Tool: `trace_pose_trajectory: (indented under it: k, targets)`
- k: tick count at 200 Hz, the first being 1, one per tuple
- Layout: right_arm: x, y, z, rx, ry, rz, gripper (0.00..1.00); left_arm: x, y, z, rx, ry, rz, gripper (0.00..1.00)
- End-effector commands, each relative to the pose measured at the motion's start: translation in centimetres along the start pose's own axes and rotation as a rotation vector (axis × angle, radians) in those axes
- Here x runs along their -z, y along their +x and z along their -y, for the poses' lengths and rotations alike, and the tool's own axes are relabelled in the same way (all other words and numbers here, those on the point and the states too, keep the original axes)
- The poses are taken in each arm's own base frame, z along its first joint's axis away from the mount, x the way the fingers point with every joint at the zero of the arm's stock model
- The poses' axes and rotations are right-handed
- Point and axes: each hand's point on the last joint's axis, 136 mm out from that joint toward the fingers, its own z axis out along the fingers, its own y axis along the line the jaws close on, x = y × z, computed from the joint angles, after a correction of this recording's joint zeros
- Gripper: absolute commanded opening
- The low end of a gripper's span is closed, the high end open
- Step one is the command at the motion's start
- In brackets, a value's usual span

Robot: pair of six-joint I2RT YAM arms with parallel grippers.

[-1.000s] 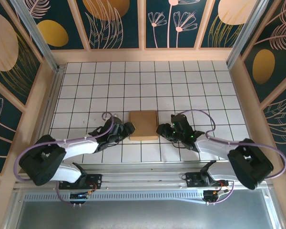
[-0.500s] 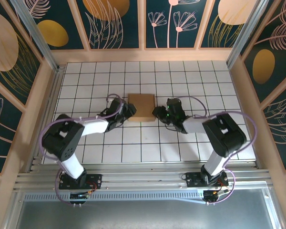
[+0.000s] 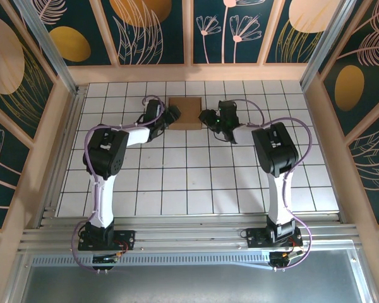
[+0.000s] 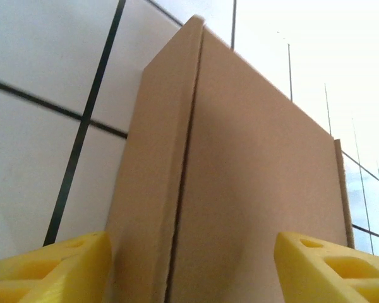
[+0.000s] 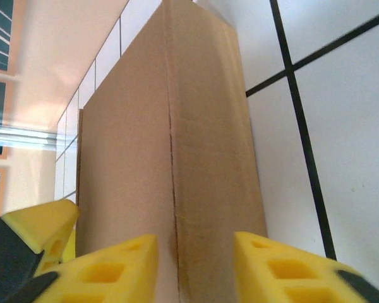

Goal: Fold the paper box

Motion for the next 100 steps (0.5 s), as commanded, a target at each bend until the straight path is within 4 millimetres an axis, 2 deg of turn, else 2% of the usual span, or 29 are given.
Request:
trace_pose_trajectory:
  k: [1,8,21,31,43,51,58,61,70,80,89,100]
  targets:
    - [2.0,-3.6,-3.8,0.078,-0.047,0.028,0.47,1.6,-1.9,1.8,-0.058,0.034,0.008,0.72]
    - [3.1,-4.4,-4.8,0.105,-0.055,0.037,0.53,2.5,-2.3,2.4,-0.063,0.045,0.014,0.75]
    - [5.3,-5.7,-6.5,0.160,-0.068,0.052,0.65,4.7,-3.2,3.9,-0.090,0.076,0.035,0.89]
    - [7.3,-6.3,-7.1,0.200,-0.050,0.063,0.73,6.6,-3.8,4.9,-0.113,0.094,0.050,0.98]
    - [10.3,-6.9,-7.2,0.258,-0.021,0.098,0.77,9.2,-4.6,6.0,-0.149,0.100,0.068,0.99]
    - [12.3,-7.2,-6.6,0.301,0.023,0.131,0.80,11.1,-5.1,6.6,-0.179,0.101,0.082,0.99]
    - [14.3,-7.5,-6.0,0.349,0.067,0.173,0.82,12.6,-5.0,6.4,-0.204,0.094,0.095,0.99]
    - [15.1,-7.5,-5.7,0.371,0.088,0.189,0.82,14.0,-5.5,7.0,-0.216,0.106,0.120,0.99]
    - [17.8,-8.0,-4.7,0.436,0.164,0.253,0.84,16.7,-5.8,6.9,-0.262,0.099,0.164,0.99]
    - [20.7,-8.2,-3.2,0.501,0.248,0.318,0.86,19.3,-5.6,6.1,-0.319,0.083,0.213,0.99]
    - [23.1,-8.4,-1.8,0.547,0.309,0.384,0.87,20.9,-4.5,4.5,-0.378,0.060,0.228,0.99]
    - [25.8,-8.2,0.9,0.571,0.399,0.463,0.94,23.0,-3.9,2.8,-0.417,0.023,0.274,0.99]
